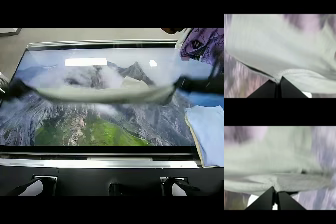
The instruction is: Fold the clothes and pants, and hang the long-sleeved shirts on hangers.
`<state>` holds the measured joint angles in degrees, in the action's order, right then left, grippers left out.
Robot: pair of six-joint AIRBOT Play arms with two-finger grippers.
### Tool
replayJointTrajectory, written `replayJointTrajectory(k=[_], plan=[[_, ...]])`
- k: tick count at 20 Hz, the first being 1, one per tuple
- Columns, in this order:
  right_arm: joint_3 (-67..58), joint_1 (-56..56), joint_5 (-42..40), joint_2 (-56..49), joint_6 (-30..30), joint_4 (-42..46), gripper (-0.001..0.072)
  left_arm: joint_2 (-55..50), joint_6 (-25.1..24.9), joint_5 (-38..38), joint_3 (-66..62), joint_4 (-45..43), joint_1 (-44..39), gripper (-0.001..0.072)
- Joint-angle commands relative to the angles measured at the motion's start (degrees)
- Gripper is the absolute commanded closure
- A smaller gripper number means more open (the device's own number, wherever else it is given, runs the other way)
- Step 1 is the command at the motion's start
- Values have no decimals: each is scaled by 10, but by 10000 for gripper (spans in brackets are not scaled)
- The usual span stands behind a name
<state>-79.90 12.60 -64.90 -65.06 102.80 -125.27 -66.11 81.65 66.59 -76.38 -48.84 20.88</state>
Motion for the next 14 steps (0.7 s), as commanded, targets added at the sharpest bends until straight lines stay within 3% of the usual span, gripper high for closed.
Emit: replayJointTrajectory(k=[1, 3, 5, 10, 14], plan=[[-275, -25, -17, 5, -63, 99, 680, 4, 32, -1, -288, -89, -1, 696], [-394, -25, -54, 21, -74, 135, 680, 19, 50, 5, -397, -143, 1, 696], [-430, -25, -65, 71, -88, 155, 680, 60, 70, 14, -434, -191, 1, 696], [-430, -25, -113, 186, -136, 169, 680, 192, 101, 67, -369, -274, 1, 695], [-429, -25, -117, 183, -195, 169, 680, 205, 114, 91, -343, -281, 1, 696]])
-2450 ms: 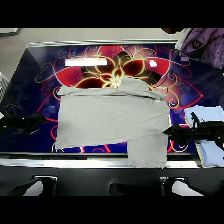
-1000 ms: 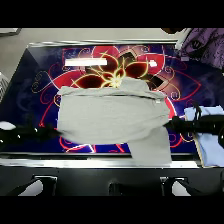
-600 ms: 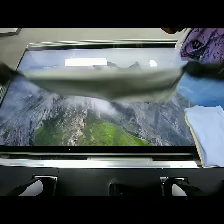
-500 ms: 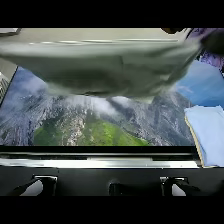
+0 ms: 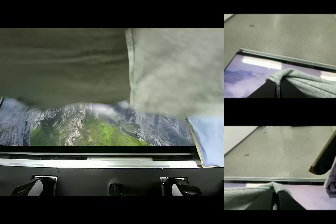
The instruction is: Fold the clothes and pants, and hang the long-sleeved shirts on hangers.
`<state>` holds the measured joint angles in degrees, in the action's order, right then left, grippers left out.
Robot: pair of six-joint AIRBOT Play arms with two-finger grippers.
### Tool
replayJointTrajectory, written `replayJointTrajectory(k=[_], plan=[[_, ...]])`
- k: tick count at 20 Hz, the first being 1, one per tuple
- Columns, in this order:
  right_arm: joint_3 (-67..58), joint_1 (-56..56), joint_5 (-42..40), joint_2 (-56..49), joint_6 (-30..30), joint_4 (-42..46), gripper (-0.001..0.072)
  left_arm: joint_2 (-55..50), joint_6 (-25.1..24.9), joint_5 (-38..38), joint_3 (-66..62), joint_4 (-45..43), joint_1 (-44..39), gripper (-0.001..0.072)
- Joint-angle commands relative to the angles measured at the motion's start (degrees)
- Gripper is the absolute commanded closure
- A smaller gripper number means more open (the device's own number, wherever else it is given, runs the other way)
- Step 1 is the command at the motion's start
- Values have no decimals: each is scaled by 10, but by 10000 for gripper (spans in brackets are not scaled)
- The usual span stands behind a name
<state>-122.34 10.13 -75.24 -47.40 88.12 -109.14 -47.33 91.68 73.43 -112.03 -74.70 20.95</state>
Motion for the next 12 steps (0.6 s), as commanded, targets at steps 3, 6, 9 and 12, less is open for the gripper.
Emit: replayJointTrajectory(k=[3, 6, 9, 12], plan=[[10, 0, -54, -64, -104, 7, 680, -31, -19, 32, 54, 24, -1, 696], [59, -1, -75, -166, -106, 2, 680, -119, -41, 35, 114, 57, -10, 696], [105, -1, -69, -292, -90, -12, 679, -244, -58, 13, 159, 56, -46, 696], [115, -1, -29, -426, -67, -45, 679, -388, -55, -67, 164, 53, -87, 696]])
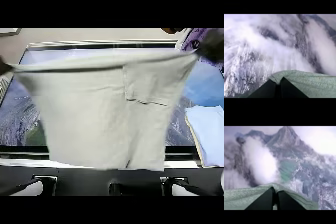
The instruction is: Fold the clothes and pants, and hang the long-sleeved shirts on hangers.
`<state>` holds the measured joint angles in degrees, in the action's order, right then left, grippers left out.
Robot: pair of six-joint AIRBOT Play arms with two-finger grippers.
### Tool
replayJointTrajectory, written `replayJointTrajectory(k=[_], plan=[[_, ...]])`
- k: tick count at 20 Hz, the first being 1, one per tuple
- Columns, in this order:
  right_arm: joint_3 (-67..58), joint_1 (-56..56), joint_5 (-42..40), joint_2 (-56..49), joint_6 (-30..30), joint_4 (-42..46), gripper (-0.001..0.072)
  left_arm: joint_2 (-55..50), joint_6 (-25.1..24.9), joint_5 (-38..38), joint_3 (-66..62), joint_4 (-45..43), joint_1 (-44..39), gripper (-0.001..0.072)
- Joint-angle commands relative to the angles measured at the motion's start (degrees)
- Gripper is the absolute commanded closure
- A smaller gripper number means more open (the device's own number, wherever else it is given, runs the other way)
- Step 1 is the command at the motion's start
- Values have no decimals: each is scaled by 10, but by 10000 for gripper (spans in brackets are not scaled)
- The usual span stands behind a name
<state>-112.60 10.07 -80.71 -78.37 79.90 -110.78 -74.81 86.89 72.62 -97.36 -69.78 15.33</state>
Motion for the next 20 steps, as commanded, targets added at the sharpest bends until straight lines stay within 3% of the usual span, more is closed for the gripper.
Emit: replayJointTrajectory(k=[1, 5, 9, 16, 20], plan=[[18, 0, 45, -156, 16, -33, 679, -156, -3, -96, 17, 3, -41, 696], [18, 0, 129, -276, 29, -49, 679, -276, 23, -203, -4, 9, -63, 696], [18, 0, 156, -310, 46, -40, 679, -313, 11, -223, -36, 10, -64, 695], [17, 0, 2, -309, 45, 13, 679, -329, 1, -52, -35, -14, -60, 695], [18, 0, -23, -316, 44, 27, 679, -362, 1, 5, -35, -13, -61, 694]])
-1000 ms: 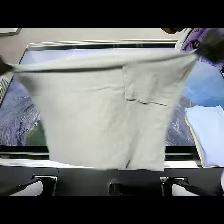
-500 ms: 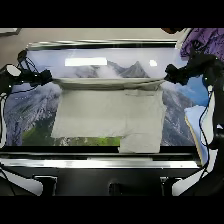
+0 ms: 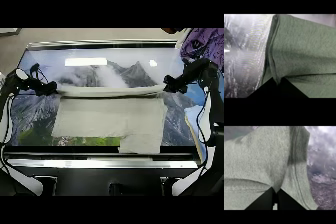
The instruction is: Fold the clothes and pants, and hang the long-sleeved shirts on hangers.
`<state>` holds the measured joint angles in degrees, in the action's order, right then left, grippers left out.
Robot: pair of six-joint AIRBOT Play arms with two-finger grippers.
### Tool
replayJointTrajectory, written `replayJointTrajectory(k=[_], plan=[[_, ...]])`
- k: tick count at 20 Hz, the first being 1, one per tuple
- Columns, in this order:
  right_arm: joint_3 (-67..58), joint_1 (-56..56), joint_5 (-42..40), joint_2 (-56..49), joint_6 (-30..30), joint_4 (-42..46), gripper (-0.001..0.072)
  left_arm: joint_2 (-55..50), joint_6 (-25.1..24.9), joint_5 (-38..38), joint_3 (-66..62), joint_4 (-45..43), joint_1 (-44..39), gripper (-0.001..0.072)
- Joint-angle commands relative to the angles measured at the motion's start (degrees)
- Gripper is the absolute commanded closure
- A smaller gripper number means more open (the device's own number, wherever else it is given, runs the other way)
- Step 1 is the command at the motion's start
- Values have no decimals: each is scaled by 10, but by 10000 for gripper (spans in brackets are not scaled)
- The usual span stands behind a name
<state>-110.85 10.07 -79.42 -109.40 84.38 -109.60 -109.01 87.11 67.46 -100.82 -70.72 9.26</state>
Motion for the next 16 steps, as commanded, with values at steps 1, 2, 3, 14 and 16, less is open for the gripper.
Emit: replayJointTrajectory(k=[1, 2, 3, 14, 16], plan=[[0, 0, -43, -11, -2, 16, 679, -27, 0, 66, 0, -3, -1, 694], [0, 0, -53, -17, -2, 17, 679, -34, 7, 75, 0, -3, -2, 694], [0, 0, -63, -24, -2, 17, 679, -39, 10, 83, -1, -3, -3, 694], [0, -41, -93, -57, 8, 71, 182, -37, 45, 84, -18, -2, -2, 81], [0, -32, -98, -18, 19, 71, 181, -4, 45, 84, -29, -2, 17, 81]])
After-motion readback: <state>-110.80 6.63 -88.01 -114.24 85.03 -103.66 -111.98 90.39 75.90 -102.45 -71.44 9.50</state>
